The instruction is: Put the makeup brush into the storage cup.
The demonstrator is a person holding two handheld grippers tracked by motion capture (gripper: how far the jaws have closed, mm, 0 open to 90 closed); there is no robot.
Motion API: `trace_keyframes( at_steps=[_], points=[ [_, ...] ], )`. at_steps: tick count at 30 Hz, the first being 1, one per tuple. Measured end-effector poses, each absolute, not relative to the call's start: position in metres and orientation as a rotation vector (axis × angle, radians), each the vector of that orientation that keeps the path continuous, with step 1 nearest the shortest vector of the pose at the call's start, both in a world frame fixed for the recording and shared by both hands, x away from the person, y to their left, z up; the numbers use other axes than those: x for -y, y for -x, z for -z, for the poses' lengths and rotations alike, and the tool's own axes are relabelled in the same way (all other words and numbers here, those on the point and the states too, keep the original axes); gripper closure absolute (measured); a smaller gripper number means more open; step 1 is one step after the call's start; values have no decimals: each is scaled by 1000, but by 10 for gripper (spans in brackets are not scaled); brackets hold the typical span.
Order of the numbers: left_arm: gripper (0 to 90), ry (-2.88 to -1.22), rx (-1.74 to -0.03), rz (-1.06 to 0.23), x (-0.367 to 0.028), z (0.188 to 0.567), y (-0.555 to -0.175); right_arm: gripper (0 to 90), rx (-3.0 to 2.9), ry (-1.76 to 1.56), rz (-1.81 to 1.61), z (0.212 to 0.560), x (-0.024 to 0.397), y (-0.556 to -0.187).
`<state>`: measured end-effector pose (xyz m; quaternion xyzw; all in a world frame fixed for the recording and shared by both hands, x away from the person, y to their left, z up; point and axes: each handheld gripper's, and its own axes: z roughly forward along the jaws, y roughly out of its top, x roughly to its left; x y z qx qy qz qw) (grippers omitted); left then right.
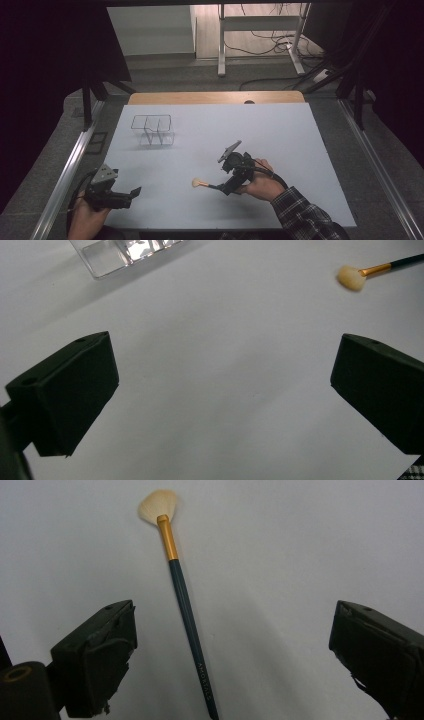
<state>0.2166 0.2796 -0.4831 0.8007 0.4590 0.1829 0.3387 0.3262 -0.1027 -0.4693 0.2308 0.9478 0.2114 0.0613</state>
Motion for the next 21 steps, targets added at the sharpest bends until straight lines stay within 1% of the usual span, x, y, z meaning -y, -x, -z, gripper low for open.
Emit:
trace_keyframes(
  at_steps=[10,21],
  points=[
    [0,-2087,-1193,-476,-279,483,-216,50,-2891,-682,-629,478,102,-325],
    [0,-2093,-1189,-474,-278,483,-217,128,-2918,-668,-584,493,101,-324]
  ],
)
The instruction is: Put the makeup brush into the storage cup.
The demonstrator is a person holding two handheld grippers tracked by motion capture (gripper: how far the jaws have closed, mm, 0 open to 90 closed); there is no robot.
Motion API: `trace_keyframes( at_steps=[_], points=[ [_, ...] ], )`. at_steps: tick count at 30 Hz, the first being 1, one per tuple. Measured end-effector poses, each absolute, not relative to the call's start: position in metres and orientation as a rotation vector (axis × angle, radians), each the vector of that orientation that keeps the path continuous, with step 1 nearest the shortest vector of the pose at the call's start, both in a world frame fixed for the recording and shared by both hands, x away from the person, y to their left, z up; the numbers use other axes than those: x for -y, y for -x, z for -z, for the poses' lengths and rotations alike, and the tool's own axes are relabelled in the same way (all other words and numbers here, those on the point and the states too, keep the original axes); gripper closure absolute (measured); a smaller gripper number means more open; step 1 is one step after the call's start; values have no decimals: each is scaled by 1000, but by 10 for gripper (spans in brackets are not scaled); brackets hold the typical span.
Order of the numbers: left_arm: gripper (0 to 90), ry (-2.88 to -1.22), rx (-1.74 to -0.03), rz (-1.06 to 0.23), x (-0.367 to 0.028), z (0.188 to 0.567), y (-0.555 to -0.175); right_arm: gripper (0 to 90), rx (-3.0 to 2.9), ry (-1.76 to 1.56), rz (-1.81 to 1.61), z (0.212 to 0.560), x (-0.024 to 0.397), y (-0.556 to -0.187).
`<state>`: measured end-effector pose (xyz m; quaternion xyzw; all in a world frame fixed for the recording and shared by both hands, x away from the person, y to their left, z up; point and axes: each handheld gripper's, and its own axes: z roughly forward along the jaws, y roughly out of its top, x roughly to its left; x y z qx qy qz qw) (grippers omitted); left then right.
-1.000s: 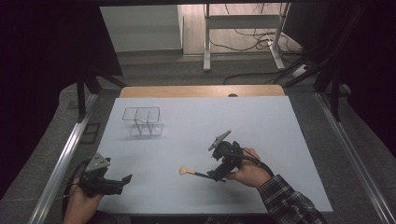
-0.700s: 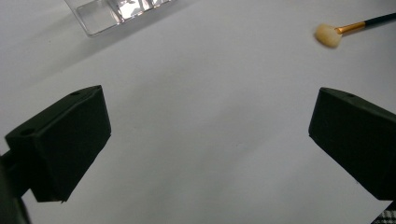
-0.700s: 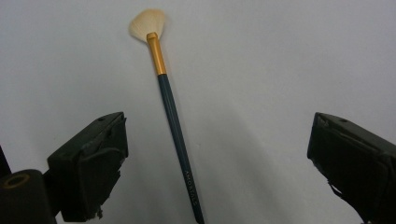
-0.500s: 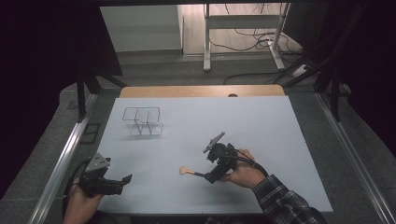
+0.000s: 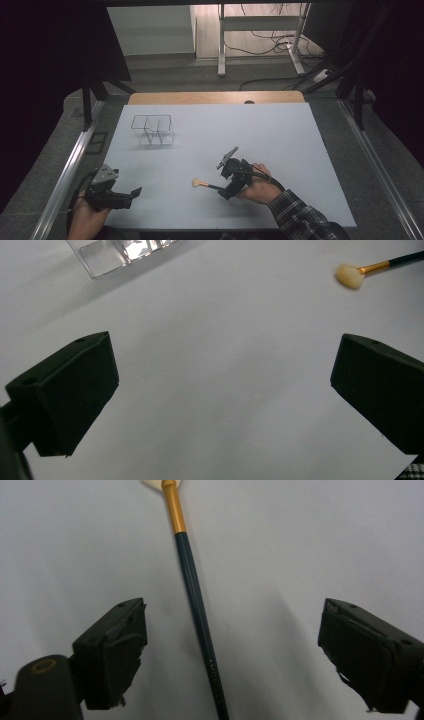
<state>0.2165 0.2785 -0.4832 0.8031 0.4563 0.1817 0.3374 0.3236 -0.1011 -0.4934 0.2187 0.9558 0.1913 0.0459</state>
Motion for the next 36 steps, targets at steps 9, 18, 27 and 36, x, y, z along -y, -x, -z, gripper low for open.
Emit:
trace_keyframes(
  at_steps=[9,18,27,36],
  points=[
    [0,-2097,-1187,-472,-278,484,-217,232,-2955,-624,-564,503,98,-320],
    [0,-2106,-1185,-470,-277,484,-217,476,-2983,-543,-516,505,95,-320],
    [0,-2111,-1185,-470,-277,484,-217,843,-3026,-489,-438,502,89,-318],
    [0,-2099,-1182,-470,-278,484,-217,846,-3054,-560,-489,501,94,-323]
  ],
)
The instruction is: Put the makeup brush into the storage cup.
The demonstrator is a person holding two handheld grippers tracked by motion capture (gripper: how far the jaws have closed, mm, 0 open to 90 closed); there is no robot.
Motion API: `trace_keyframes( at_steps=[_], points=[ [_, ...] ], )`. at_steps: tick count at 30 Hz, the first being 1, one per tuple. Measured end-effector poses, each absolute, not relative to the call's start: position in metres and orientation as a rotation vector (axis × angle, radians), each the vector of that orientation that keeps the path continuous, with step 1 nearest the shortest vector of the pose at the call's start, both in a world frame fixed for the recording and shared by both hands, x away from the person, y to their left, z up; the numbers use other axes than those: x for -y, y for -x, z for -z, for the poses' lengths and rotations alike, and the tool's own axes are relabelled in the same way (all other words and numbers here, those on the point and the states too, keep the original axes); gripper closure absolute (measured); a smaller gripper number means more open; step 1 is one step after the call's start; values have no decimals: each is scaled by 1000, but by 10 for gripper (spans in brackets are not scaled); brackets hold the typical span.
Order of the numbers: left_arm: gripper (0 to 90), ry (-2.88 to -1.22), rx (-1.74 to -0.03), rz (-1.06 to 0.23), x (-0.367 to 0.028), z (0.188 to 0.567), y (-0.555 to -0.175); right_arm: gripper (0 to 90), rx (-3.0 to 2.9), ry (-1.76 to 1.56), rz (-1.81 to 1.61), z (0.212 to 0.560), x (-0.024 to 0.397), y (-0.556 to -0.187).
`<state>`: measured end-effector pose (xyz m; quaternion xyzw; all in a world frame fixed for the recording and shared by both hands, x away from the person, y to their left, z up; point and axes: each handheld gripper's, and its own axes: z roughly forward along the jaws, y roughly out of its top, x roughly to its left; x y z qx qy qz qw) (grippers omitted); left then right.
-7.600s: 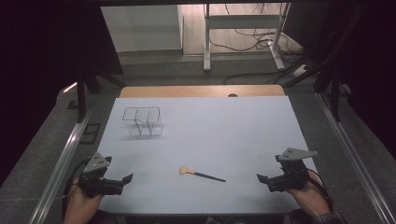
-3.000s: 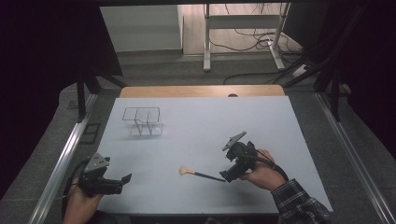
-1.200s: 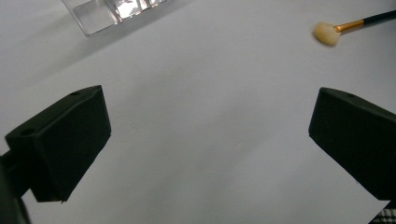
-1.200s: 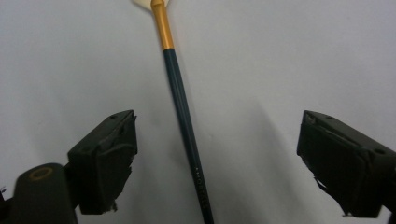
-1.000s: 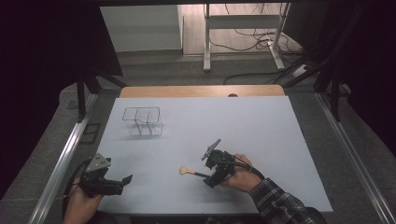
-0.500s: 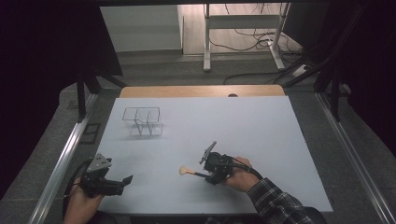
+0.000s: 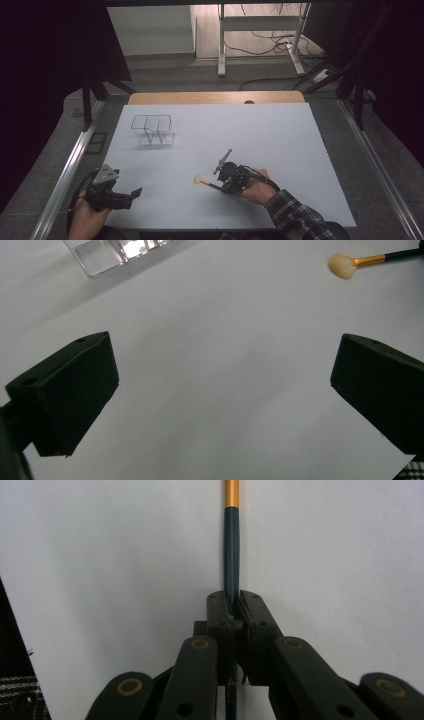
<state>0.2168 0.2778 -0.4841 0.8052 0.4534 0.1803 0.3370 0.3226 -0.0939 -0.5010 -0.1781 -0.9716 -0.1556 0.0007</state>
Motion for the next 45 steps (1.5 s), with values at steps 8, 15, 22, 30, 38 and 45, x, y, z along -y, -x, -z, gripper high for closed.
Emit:
trace_keyframes(
  at_steps=[8,15,22,30,38,45],
  points=[
    [0,-2095,-1173,-480,-278,484,-216,848,3028,554,539,496,96,-322],
    [0,-2087,-1164,-486,-280,484,-216,849,3029,545,602,492,100,-321],
    [4,-2061,-1163,-468,-281,484,-217,849,3028,541,677,484,104,-320],
    [9,-2059,-1177,-464,-281,483,-218,848,3021,568,763,476,110,-321],
    [8,-2045,-1157,-427,-271,480,-220,847,3013,595,893,466,115,-322],
    [13,-2012,-1132,-393,-264,477,-222,847,2994,607,984,458,120,-321]
  ],
)
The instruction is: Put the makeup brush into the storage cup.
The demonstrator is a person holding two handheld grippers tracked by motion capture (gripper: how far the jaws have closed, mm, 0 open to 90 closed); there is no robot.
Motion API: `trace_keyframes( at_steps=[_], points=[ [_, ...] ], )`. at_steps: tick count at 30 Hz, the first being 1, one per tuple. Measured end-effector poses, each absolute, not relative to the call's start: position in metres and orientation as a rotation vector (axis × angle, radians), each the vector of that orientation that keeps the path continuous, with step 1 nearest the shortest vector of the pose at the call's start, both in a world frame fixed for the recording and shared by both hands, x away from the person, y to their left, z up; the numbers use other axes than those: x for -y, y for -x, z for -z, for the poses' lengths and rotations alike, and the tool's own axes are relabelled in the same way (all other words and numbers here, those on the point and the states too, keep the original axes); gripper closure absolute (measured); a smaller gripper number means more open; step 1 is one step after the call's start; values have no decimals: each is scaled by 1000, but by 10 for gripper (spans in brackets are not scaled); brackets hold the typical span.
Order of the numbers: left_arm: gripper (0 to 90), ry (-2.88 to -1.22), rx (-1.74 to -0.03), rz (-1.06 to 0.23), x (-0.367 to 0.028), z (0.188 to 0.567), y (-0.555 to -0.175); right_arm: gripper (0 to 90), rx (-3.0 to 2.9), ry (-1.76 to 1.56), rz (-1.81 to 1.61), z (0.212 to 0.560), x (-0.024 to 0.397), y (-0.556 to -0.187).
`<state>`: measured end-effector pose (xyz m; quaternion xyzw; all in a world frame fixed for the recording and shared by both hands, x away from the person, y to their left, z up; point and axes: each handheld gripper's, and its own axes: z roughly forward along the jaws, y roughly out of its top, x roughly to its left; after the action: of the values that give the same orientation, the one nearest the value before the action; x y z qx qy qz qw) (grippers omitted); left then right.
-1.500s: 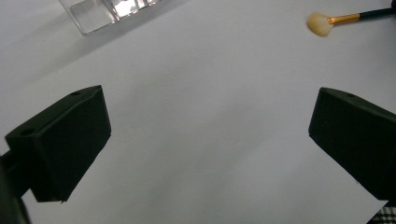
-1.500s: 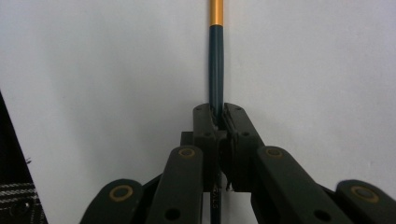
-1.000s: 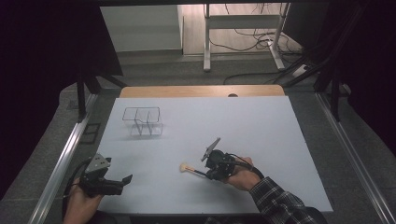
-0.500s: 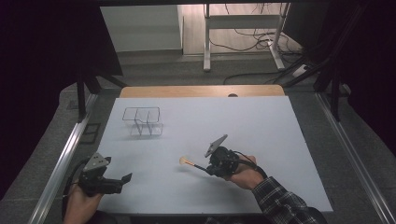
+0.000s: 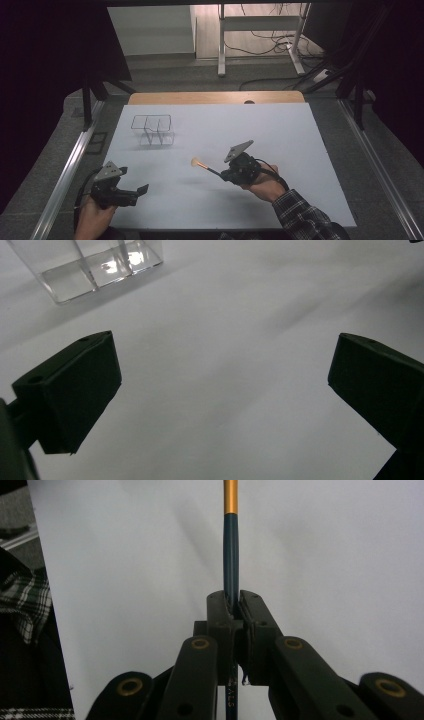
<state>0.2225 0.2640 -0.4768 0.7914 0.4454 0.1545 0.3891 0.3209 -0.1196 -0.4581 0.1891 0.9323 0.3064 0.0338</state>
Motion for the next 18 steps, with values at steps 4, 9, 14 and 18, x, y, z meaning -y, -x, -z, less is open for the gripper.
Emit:
trace_keyframes(
  at_steps=[4,9,14,18],
  points=[
    [11,-2005,-1131,-375,-260,474,-224,847,-2857,-596,-973,455,121,-320],
    [0,-1988,-1111,-325,-253,473,-226,847,-2840,-587,-1031,452,121,-319],
    [0,-1994,-1102,-317,-244,471,-229,847,-2811,-580,-1080,448,121,-318],
    [0,-1995,-1096,-316,-236,469,-233,847,-2793,-583,-1103,445,121,-318]
  ],
)
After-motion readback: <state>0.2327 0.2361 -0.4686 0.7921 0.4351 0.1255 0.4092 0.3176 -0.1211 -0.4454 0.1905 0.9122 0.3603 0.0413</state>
